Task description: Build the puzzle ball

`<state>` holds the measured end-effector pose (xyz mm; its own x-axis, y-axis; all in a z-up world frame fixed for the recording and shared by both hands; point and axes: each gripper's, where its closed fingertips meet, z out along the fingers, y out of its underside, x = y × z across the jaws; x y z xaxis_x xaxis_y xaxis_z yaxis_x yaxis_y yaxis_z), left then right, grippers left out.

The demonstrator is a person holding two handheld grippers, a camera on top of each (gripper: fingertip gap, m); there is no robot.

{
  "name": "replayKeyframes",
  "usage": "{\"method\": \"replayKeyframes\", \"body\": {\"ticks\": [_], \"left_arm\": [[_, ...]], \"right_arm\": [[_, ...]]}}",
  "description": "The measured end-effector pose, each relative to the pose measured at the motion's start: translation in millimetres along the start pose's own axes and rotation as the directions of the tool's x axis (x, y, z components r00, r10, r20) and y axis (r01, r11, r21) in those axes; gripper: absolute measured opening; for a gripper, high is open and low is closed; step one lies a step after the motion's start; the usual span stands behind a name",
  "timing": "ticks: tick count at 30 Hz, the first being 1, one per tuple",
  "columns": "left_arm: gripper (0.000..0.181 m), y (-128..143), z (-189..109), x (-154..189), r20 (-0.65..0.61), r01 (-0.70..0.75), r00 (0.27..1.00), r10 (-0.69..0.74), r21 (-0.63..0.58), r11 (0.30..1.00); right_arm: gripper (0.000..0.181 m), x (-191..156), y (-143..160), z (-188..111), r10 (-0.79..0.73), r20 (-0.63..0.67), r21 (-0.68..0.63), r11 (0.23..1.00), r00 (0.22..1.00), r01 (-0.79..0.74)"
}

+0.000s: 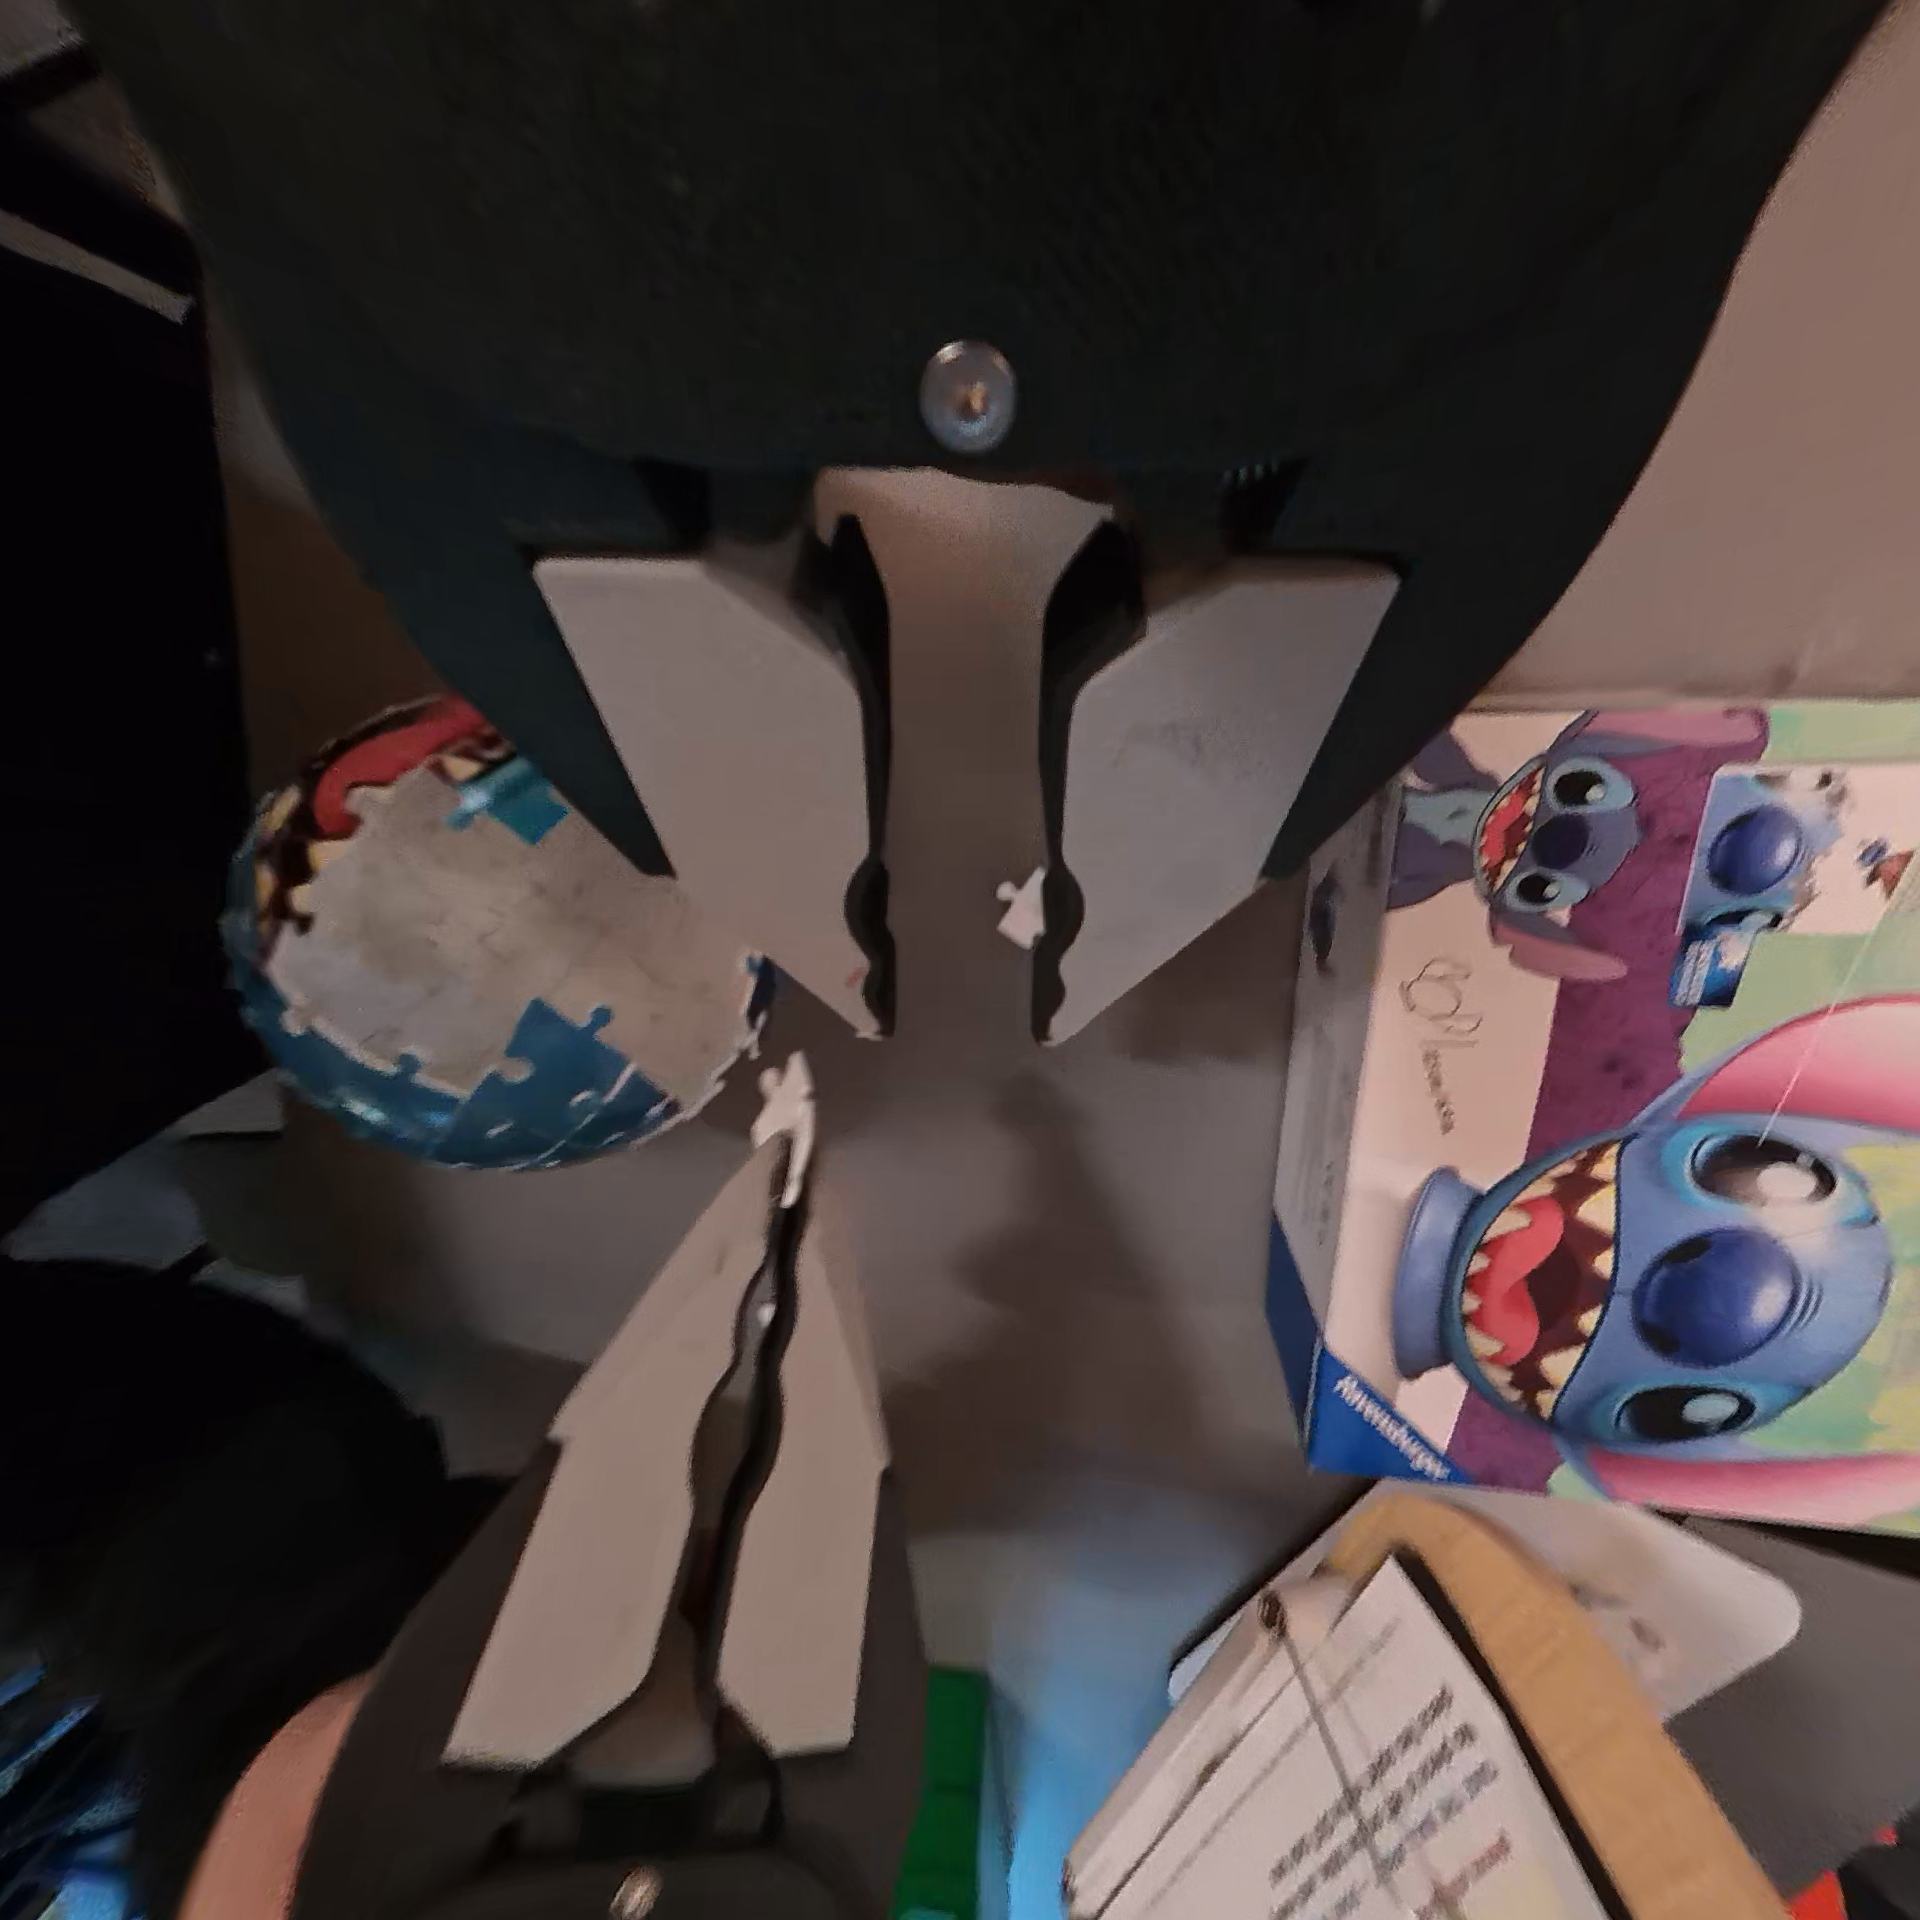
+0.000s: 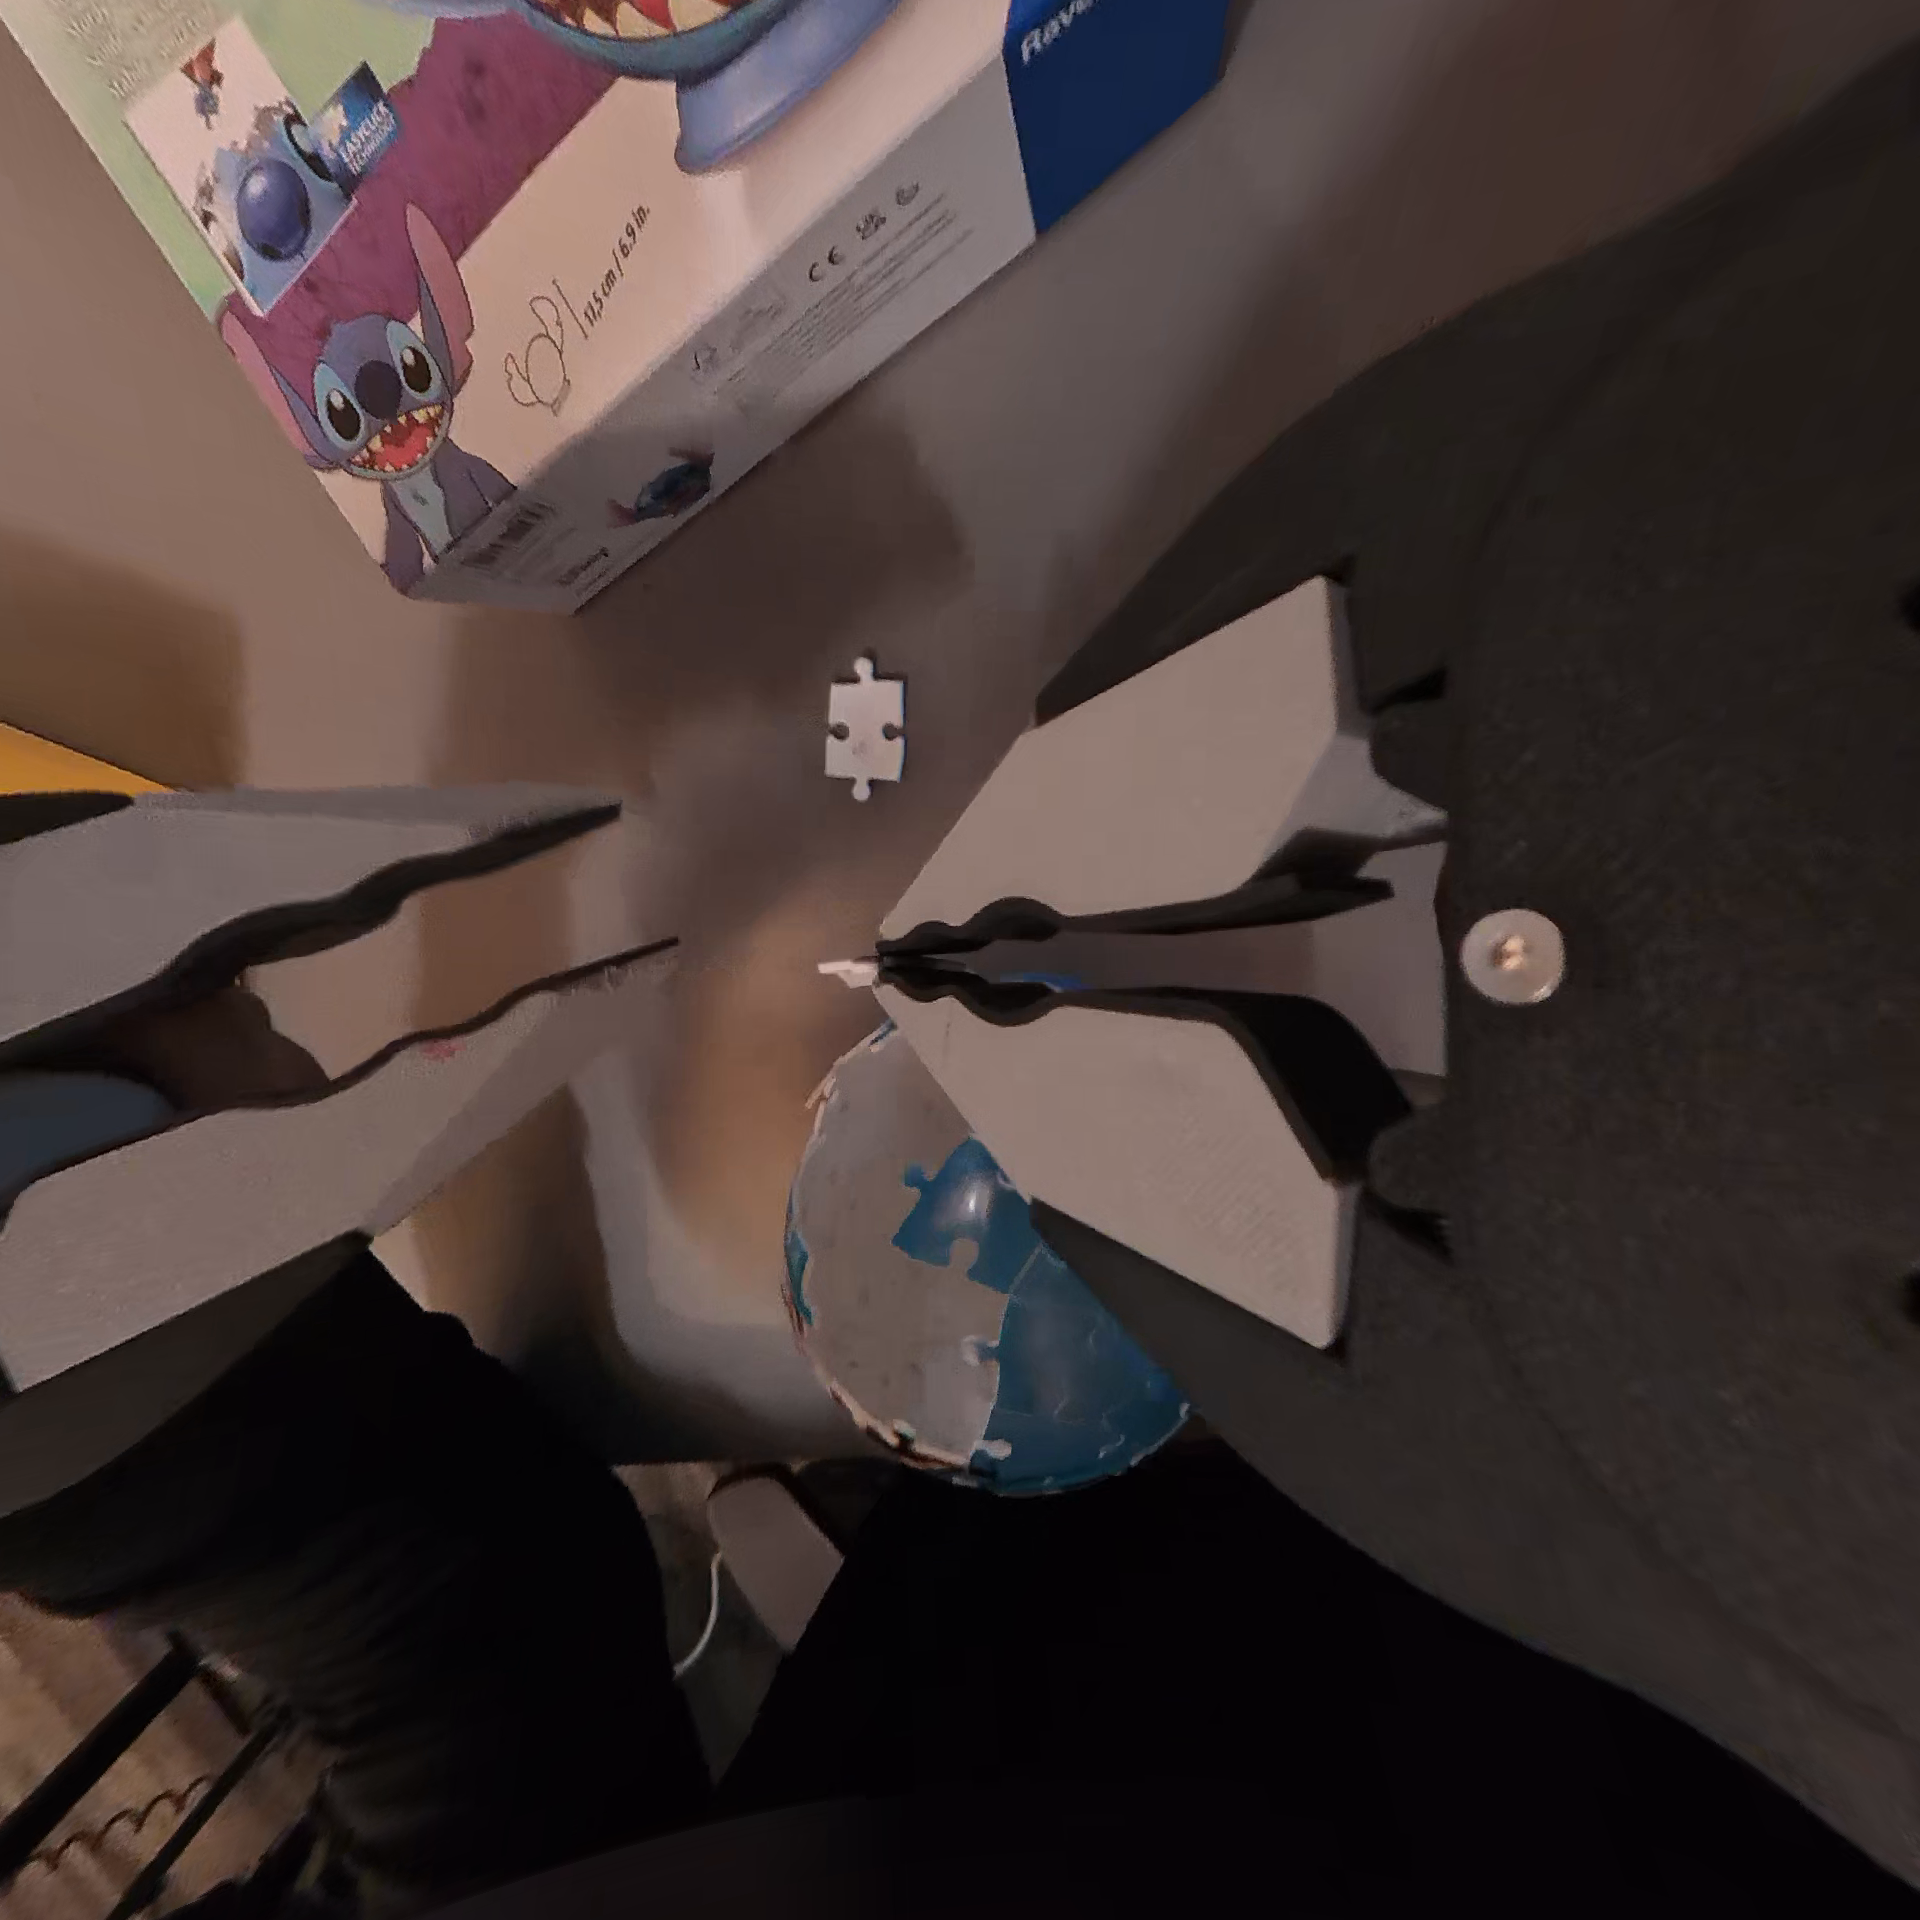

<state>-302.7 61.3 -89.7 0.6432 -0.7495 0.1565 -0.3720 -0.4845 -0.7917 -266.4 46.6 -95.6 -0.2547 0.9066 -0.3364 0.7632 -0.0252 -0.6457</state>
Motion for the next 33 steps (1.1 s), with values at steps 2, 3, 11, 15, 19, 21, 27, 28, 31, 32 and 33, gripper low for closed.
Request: {"method": "replayKeyframes", "body": {"ticks": [2,3,11,15,19,21,27,28,31,32,33], "left_arm": [[0.024,6.4,2.1,-6.0,0.037,-0.015,0.999,0.016,-0.034,0.999],[0.024,7.0,3.1,-6.2,0.04,-0.016,0.999,0.018,-0.039,0.999],[0.024,-4.9,-9.7,3.3,0.02,-0.032,0.999,0.031,0.015,0.999],[0.024,-13.2,-9.8,24.3,-0.098,-0.024,0.995,0.03,0.066,0.998],[0.024,-9.8,-3.1,49.6,-0.234,-0.034,0.971,0.046,0.056,0.998],[0.025,-8.4,2.6,54.1,-0.254,-0.037,0.966,0.048,0.048,0.998],[0.0,-14.0,8.8,55.8,-0.278,-0.035,0.959,0.059,0.092,0.995],[0.0,-12.4,9.4,53.8,-0.28,-0.028,0.959,0.052,0.088,0.996],[0.0,-10.5,10.7,49.5,-0.305,0.011,0.952,0.016,0.087,0.996],[0.0,-10.2,11.3,48.4,-0.313,0.024,0.95,0.005,0.088,0.996],[0.0,-9.4,12.0,47.7,-0.322,0.033,0.947,-0.003,0.085,0.996]], "right_arm": [[0.0,-0.5,3.6,0.9,0.031,-0.002,-0.075,0.997,1.0,-0.031],[0.0,1.5,5.8,1.2,0.046,-0.021,-0.118,0.992,0.999,-0.048],[0.0,-6.1,4.0,2.2,0.123,-0.094,-0.272,0.951,0.988,-0.144],[0.0,-24.7,-13.2,1.6,0.188,0.007,-0.199,0.963,0.982,-0.183],[0.0,-30.1,-23.5,-3.6,0.258,0.076,-0.12,0.961,0.963,-0.248],[0.0,-31.8,-24.7,-6.1,0.272,0.092,-0.093,0.96,0.958,-0.264],[0.004,-24.3,-23.4,-17.9,0.265,0.059,-0.018,0.964,0.962,-0.264],[0.011,-20.0,-25.4,-24.1,0.258,0.041,0.012,0.966,0.965,-0.259],[0.009,-17.2,-29.9,-41.1,0.246,0.046,0.08,0.965,0.968,-0.249],[0.009,-15.1,-29.4,-43.8,0.241,0.032,0.093,0.966,0.97,-0.243],[0.009,-13.2,-28.0,-44.5,0.23,0.014,0.097,0.968,0.973,-0.231]]}}
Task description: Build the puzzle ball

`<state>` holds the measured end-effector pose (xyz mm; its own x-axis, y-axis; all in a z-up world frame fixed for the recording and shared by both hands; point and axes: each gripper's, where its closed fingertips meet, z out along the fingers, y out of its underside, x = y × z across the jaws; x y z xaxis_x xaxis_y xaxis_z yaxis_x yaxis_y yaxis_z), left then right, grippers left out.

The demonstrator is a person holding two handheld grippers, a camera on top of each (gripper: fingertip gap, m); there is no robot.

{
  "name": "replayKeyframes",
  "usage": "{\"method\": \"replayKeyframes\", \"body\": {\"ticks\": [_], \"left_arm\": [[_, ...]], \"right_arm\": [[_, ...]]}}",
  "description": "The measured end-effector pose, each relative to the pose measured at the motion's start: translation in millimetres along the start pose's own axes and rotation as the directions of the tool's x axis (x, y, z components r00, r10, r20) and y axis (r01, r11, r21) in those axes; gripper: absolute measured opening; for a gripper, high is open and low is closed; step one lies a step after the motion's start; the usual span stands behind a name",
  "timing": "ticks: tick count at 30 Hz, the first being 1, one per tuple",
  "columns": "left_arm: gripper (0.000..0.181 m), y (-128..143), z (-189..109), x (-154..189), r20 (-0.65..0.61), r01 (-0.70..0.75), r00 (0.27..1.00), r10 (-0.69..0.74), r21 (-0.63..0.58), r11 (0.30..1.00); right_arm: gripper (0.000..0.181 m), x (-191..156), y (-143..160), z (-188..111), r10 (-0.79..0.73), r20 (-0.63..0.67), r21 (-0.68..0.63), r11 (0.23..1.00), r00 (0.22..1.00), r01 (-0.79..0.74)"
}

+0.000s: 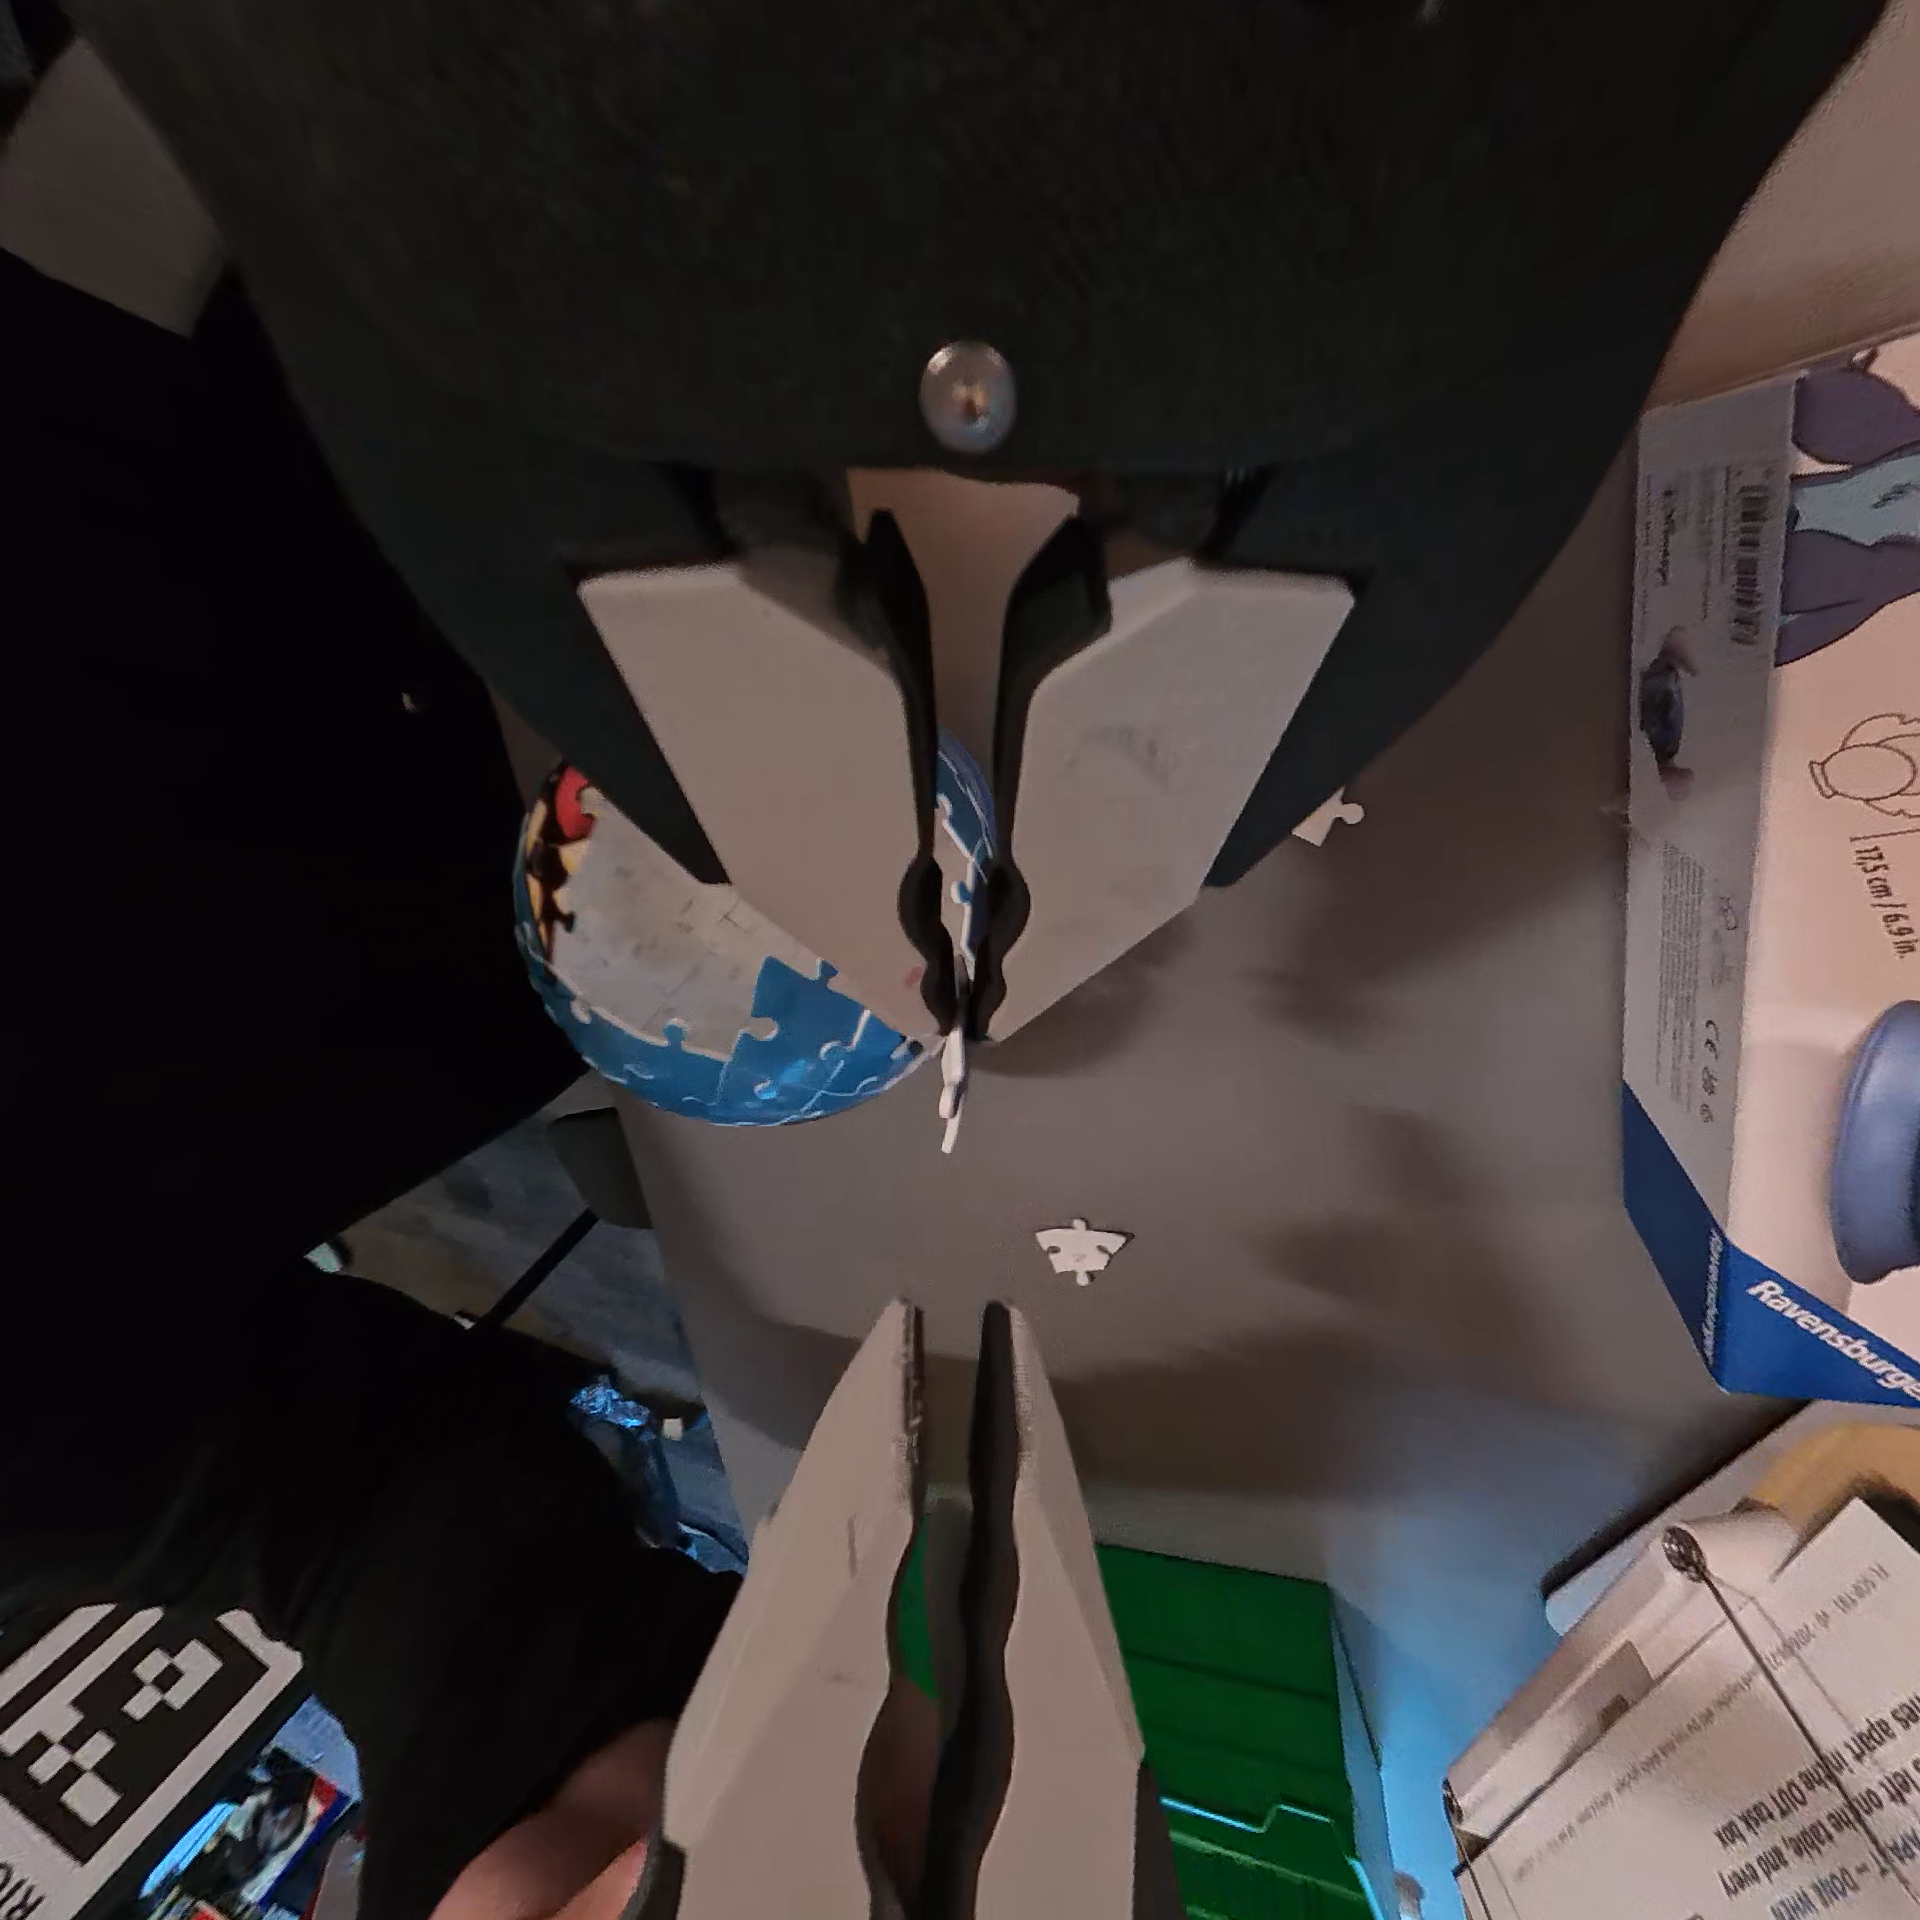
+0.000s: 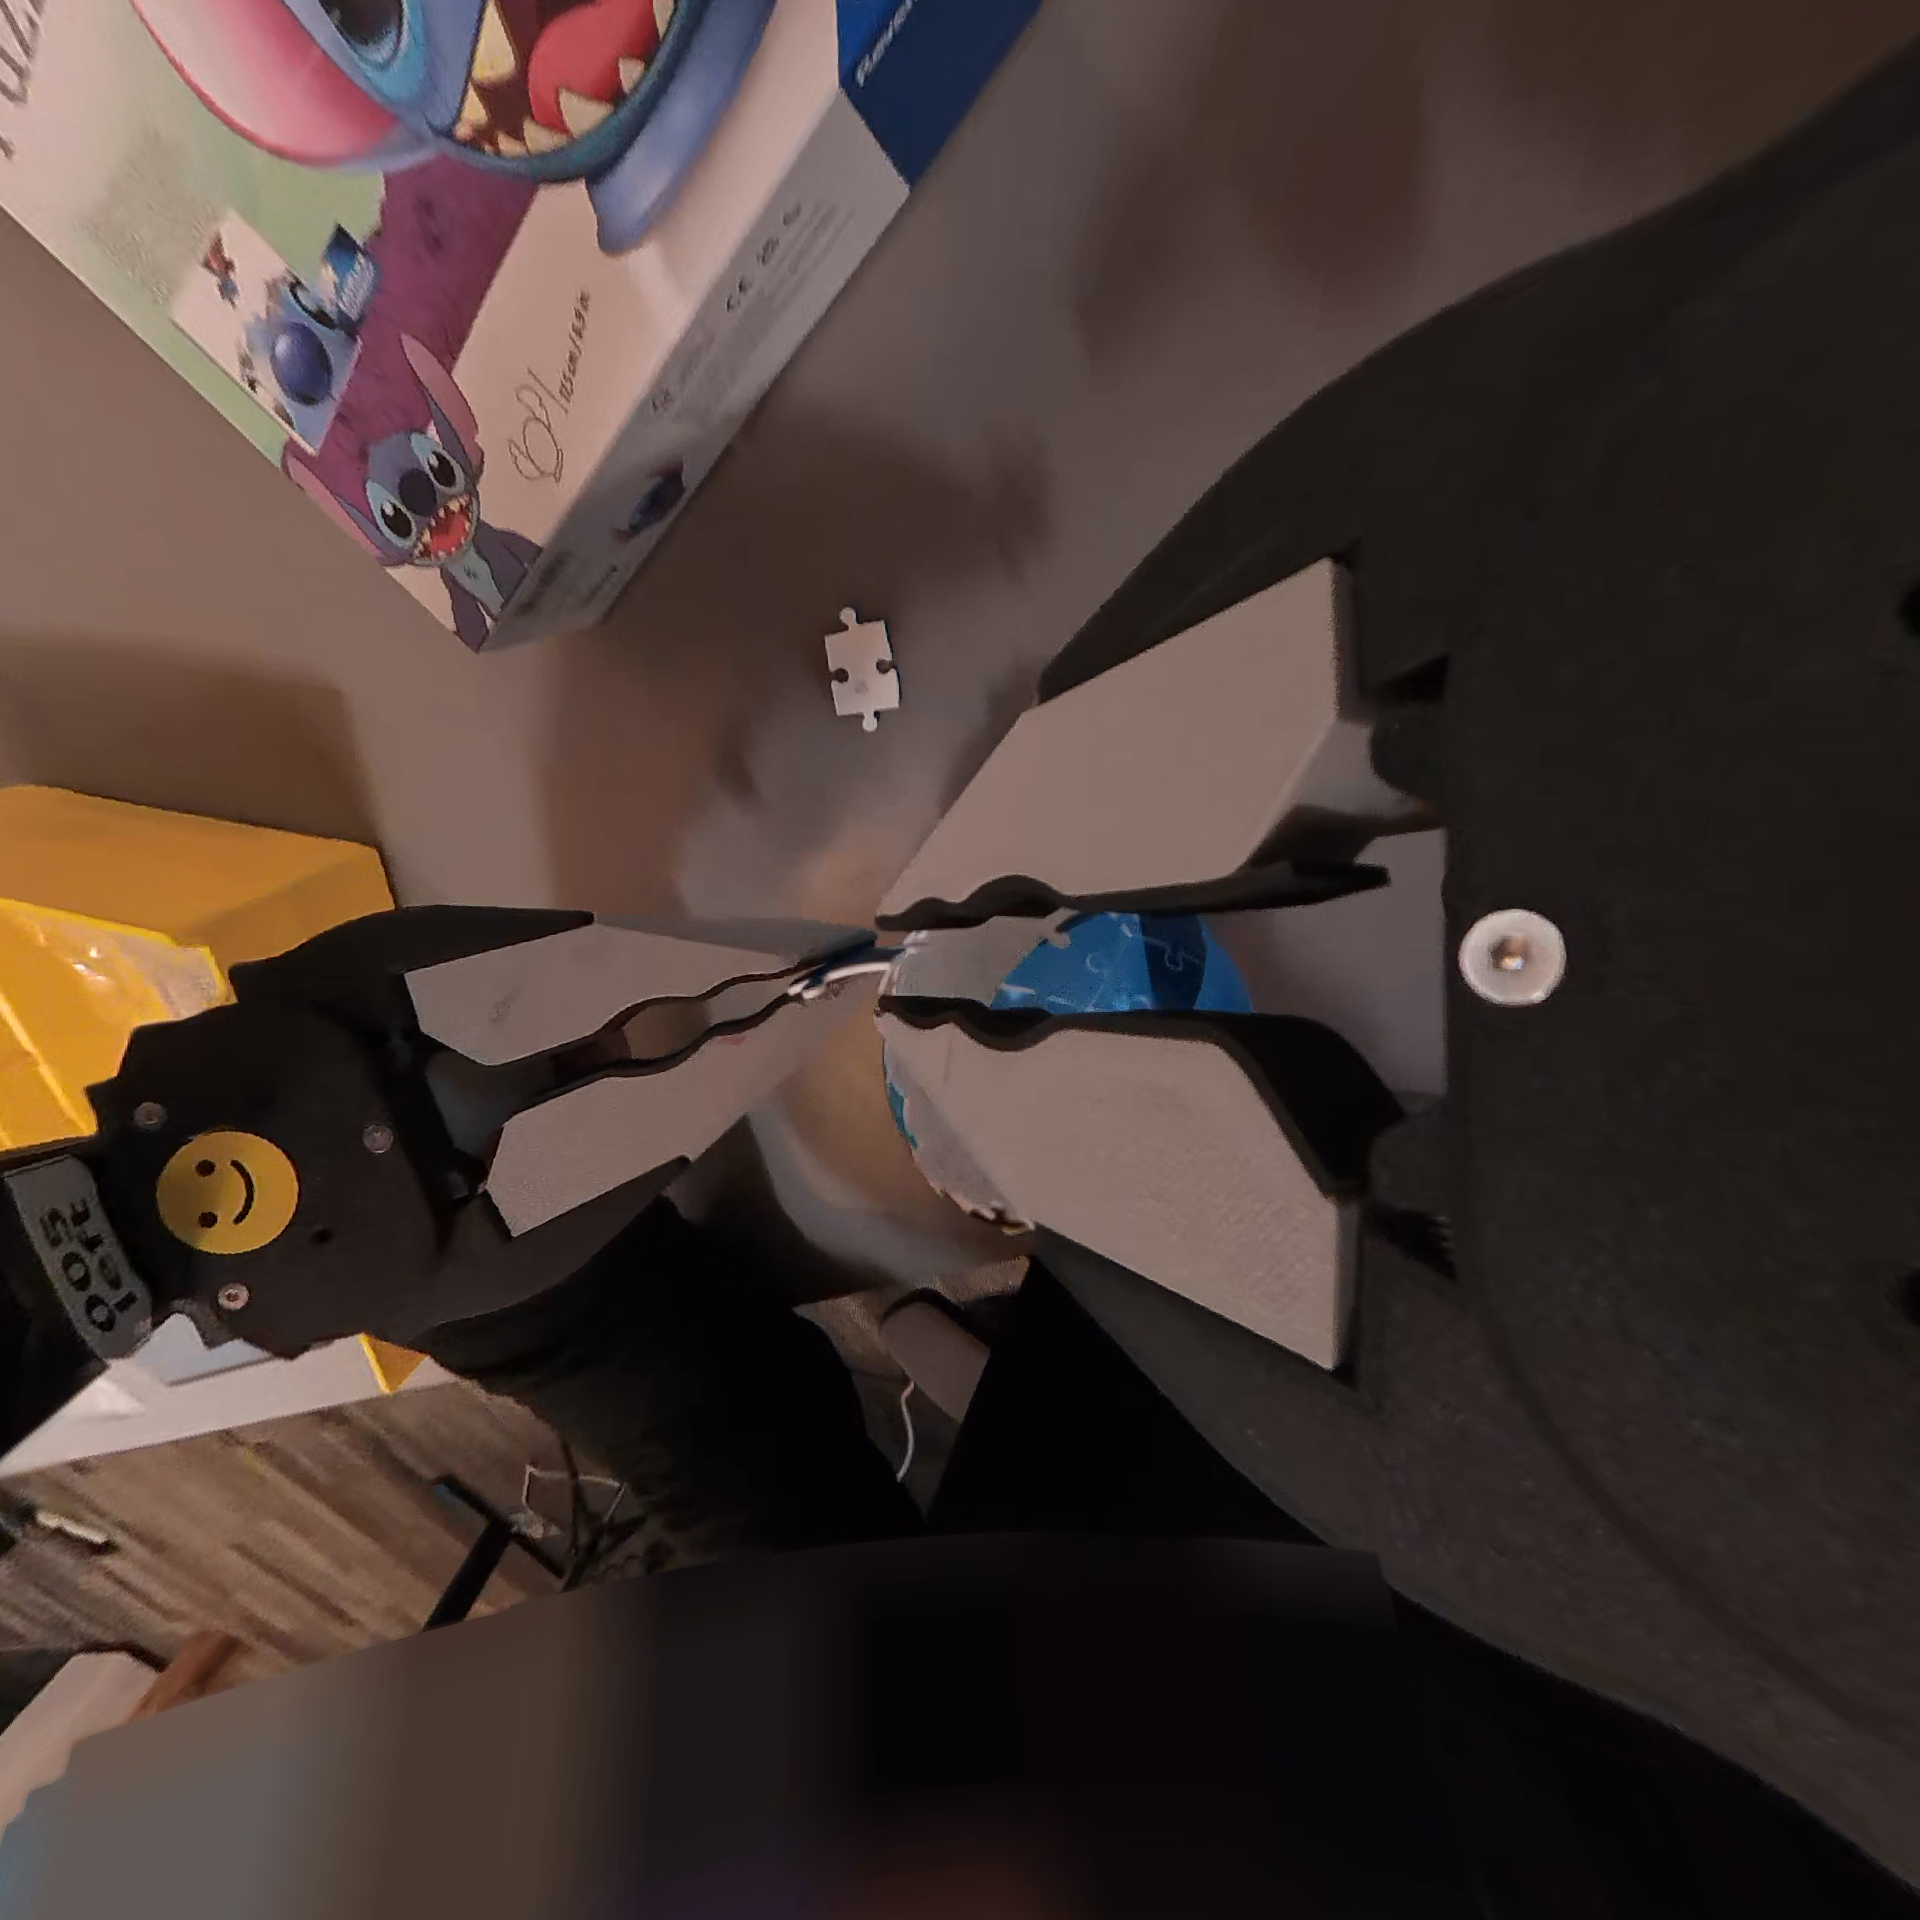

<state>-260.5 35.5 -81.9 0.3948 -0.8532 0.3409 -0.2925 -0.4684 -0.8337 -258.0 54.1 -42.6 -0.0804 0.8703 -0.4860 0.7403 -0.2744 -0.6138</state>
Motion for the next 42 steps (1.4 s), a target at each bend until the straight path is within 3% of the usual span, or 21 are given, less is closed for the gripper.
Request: {"method": "replayKeyframes", "body": {"ticks": [6,10,23,25,26,28,33,42], "left_arm": [[0.0,1.6,-0.7,-1.3,-0.049,0.036,0.998,-0.035,0.019,0.999],[0.0,0.3,-5.7,-2.9,-0.049,0.04,0.998,-0.038,0.035,0.999],[0.0,4.9,7.8,2.6,-0.005,-0.013,1.0,0.013,-0.036,0.999],[0.0,5.2,9.0,2.9,-0.011,-0.008,1.0,0.007,-0.036,0.999],[0.0,5.7,9.5,3.8,-0.018,-0.006,1.0,0.006,-0.038,0.999],[0.0,7.6,11.4,6.0,-0.03,-0.012,0.999,0.011,-0.046,0.999],[0.003,19.1,14.7,3.2,-0.015,-0.006,1.0,0.004,-0.112,0.994],[0.014,19.5,-19.1,-21.1,0.112,0.022,0.994,-0.011,-0.095,0.995]], "right_arm": [[0.015,-1.3,15.1,25.1,-0.106,-0.037,-0.06,0.993,0.994,0.104],[0.0,3.3,12.7,33.8,-0.195,-0.108,-0.061,0.98,0.975,0.19],[0.0,1.8,28.2,31.0,-0.187,-0.078,-0.084,0.98,0.979,0.18],[0.018,0.5,23.0,32.1,-0.183,-0.074,-0.074,0.981,0.98,0.177],[0.018,-1.9,21.8,33.6,-0.18,-0.059,-0.074,0.982,0.982,0.176],[0.0,-2.0,23.8,37.6,-0.195,-0.056,-0.102,0.977,0.979,0.188],[0.0,2.8,33.3,44.2,-0.216,-0.09,-0.183,0.963,0.972,0.198],[0.0,13.0,54.8,46.1,-0.171,-0.18,-0.441,0.894,0.969,0.076]]}}
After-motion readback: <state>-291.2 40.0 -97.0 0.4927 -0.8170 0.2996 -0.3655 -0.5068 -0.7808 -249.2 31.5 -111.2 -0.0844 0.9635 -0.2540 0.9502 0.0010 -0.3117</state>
